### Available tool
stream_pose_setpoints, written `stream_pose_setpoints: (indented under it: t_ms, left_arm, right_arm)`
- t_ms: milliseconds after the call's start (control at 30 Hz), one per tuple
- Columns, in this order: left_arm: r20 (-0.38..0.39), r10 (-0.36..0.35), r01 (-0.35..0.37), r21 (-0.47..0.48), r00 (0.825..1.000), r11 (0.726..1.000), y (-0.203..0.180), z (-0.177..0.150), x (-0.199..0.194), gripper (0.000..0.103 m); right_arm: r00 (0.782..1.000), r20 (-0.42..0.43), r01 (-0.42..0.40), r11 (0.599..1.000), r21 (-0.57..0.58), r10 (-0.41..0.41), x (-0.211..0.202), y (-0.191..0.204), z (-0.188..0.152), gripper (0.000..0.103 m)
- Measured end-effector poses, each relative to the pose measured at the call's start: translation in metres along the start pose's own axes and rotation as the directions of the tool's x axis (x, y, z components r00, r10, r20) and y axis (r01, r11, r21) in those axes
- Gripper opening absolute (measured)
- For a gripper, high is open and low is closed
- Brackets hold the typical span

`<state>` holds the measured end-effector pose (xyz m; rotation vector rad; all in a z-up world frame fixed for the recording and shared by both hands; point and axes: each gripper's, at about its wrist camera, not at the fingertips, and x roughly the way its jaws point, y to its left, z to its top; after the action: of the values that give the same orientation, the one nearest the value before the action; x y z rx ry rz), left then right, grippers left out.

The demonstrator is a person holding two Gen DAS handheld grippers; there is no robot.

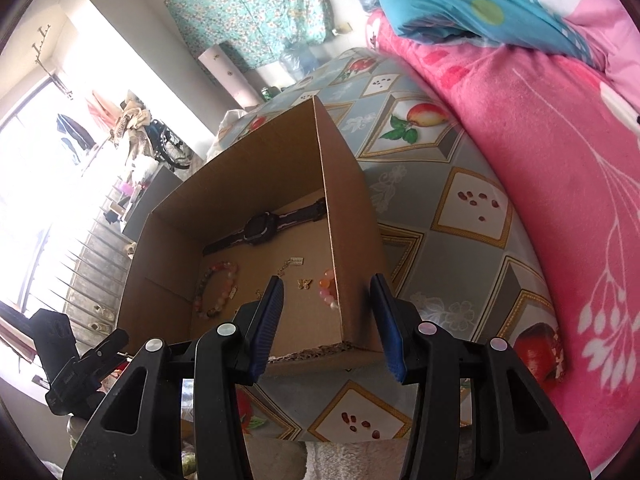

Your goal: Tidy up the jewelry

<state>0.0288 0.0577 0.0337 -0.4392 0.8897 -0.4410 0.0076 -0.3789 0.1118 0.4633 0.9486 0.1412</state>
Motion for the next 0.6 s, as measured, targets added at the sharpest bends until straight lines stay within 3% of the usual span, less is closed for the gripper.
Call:
stream_pose_setpoints:
  t_ms: [133,367,533,600]
  left_arm:
    - [0.039,0.01,-0.01,0.007,0.999,1.0,-0.003,-0.004,-0.01,0.079]
    - [0.197,0.161,-0.192,0.148,0.967,0.97,-0.035,-0.011,-0.049,0.081]
    - [0.305,0.257,-0.331,0.223,0.917,0.917,-0.068,-0.02,-0.062,0.097]
    - [0.343,0.284,-0.377,0.245,0.895,0.893,-0.082,-0.026,-0.063,0.097]
  right_arm:
    - [1.0,0.013,-0.001,1.0,-0.002,0.001,-0.003,-0.002,-0.003,0.044]
    - [0.989,0.143,0.044,0.999,0.016,-0.045,-0.035,-0.004,-0.03,0.054]
    - [0.967,0.242,0.096,0.994,-0.049,-0.081,-0.063,0.014,-0.048,0.064]
    - [0.954,0.28,0.136,0.985,-0.104,-0.102,-0.071,0.024,-0.055,0.068]
